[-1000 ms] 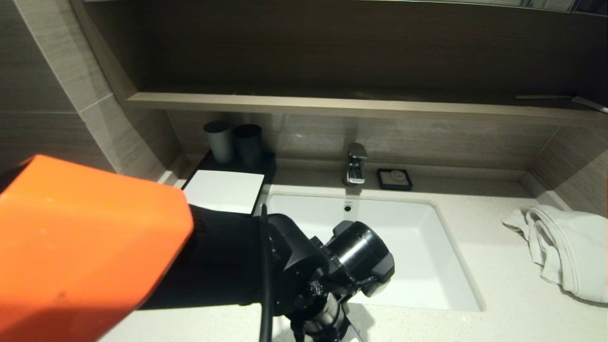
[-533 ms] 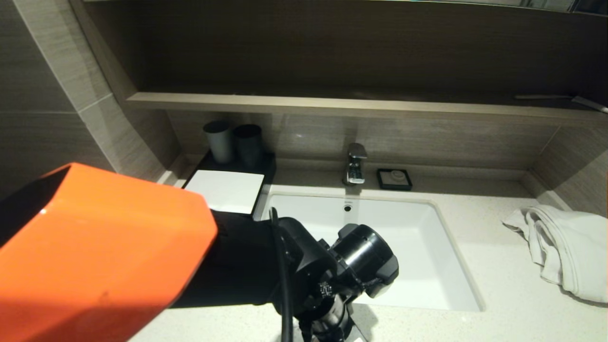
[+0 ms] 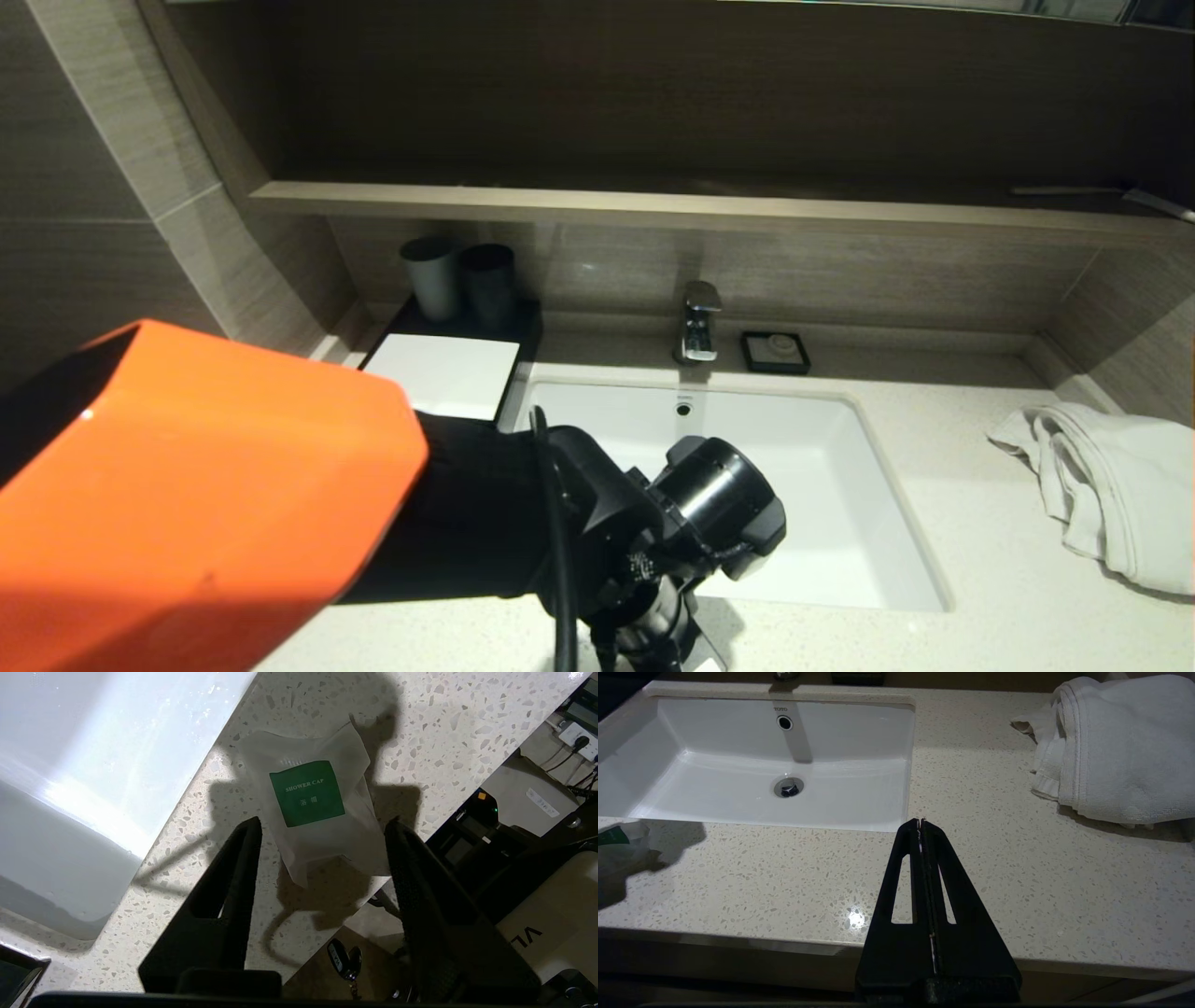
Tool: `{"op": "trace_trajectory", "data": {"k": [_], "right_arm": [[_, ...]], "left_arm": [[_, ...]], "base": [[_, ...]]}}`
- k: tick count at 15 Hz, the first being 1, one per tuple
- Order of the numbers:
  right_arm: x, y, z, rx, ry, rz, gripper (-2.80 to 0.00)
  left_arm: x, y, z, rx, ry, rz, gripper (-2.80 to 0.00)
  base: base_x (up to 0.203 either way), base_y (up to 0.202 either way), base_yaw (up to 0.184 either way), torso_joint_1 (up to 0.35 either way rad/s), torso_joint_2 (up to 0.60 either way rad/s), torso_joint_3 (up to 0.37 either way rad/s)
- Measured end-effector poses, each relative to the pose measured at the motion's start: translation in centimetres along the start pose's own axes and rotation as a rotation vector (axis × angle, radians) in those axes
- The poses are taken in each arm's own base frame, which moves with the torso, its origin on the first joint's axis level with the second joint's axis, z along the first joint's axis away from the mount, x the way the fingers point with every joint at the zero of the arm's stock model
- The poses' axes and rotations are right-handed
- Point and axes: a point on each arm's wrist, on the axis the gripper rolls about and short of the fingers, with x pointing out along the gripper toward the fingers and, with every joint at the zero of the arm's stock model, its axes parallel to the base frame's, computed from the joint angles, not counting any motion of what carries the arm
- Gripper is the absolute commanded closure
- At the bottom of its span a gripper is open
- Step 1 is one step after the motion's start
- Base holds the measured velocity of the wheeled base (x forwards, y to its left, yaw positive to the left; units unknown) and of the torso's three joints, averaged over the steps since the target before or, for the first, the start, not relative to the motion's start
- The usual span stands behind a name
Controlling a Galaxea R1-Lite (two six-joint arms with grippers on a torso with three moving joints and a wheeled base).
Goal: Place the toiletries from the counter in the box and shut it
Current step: Pick up the bathroom toiletry
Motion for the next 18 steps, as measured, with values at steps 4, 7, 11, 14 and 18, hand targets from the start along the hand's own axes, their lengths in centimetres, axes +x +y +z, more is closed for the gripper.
{"op": "trace_trajectory", "data": {"k": [4, 7, 11, 14, 18], "right_arm": [[0.0, 0.0, 0.0, 0.0, 0.0, 0.0, 0.0], [0.0, 0.0, 0.0, 0.0, 0.0, 0.0, 0.0], [0.0, 0.0, 0.0, 0.0, 0.0, 0.0, 0.0], [0.0, 0.0, 0.0, 0.0, 0.0, 0.0, 0.0], [0.0, 0.0, 0.0, 0.0, 0.0, 0.0, 0.0]], "left_arm": [[0.4, -0.3, -0.3, 0.011, 0.029, 0.046, -2.8], [0.7, -0.5, -0.5, 0.016, 0.043, 0.056, -2.8], [0.9, -0.7, -0.5, 0.02, 0.044, 0.053, -2.8], [0.9, -1.0, -0.5, 0.026, 0.047, 0.05, -2.8], [1.4, -1.1, -0.6, 0.028, 0.058, 0.048, -2.8]], "base": [[0.0, 0.0, 0.0, 0.0, 0.0, 0.0], [0.0, 0.0, 0.0, 0.0, 0.0, 0.0], [0.0, 0.0, 0.0, 0.0, 0.0, 0.0], [0.0, 0.0, 0.0, 0.0, 0.0, 0.0], [0.0, 0.0, 0.0, 0.0, 0.0, 0.0]]}}
